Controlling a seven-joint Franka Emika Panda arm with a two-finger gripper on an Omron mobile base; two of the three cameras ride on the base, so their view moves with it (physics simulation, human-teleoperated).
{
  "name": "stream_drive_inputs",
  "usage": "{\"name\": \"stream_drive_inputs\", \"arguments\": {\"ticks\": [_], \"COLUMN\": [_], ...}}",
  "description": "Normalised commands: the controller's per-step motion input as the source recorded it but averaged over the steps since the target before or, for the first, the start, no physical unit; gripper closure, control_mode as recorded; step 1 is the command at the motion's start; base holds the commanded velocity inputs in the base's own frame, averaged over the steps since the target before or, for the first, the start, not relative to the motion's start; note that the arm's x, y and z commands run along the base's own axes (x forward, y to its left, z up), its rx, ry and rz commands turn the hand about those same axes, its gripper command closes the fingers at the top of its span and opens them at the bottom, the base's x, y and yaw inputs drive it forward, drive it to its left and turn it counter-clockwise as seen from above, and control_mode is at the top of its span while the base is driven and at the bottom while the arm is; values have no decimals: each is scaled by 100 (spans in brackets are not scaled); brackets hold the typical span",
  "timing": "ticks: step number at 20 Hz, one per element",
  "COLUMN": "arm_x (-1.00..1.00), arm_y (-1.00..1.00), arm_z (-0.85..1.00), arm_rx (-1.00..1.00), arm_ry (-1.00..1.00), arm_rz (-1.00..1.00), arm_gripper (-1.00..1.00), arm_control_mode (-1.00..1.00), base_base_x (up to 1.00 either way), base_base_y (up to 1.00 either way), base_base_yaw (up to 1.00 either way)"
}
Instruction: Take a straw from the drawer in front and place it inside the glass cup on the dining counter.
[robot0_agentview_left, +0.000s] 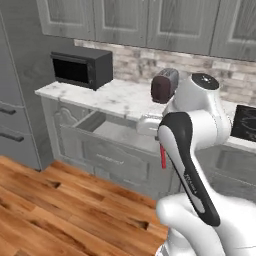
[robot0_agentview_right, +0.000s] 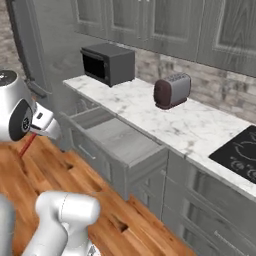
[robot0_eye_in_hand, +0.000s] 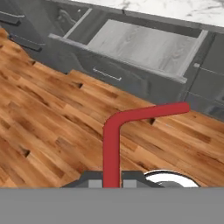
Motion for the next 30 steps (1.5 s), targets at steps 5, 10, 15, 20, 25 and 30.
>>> {"name": "stream_drive_inputs", "arguments": {"ticks": [5, 10, 15, 20, 25, 30], "arm_x": [0, 0, 0, 0, 0, 0], "arm_y": [0, 0, 0, 0, 0, 0], "arm_z": [0, 0, 0, 0, 0, 0], "arm_rx": [0, 0, 0, 0, 0, 0], "arm_ry": [0, 0, 0, 0, 0, 0], "arm_rz": [0, 0, 0, 0, 0, 0], "arm_gripper": [100, 100, 100, 100, 100, 100], "arm_control_mode": [100, 100, 100, 100, 100, 100], "base_base_x": [0, 0, 1, 0, 0, 0], "base_base_y": [51, 52, 45, 41, 28, 20], "base_base_yaw": [62, 84, 86, 83, 78, 75]}}
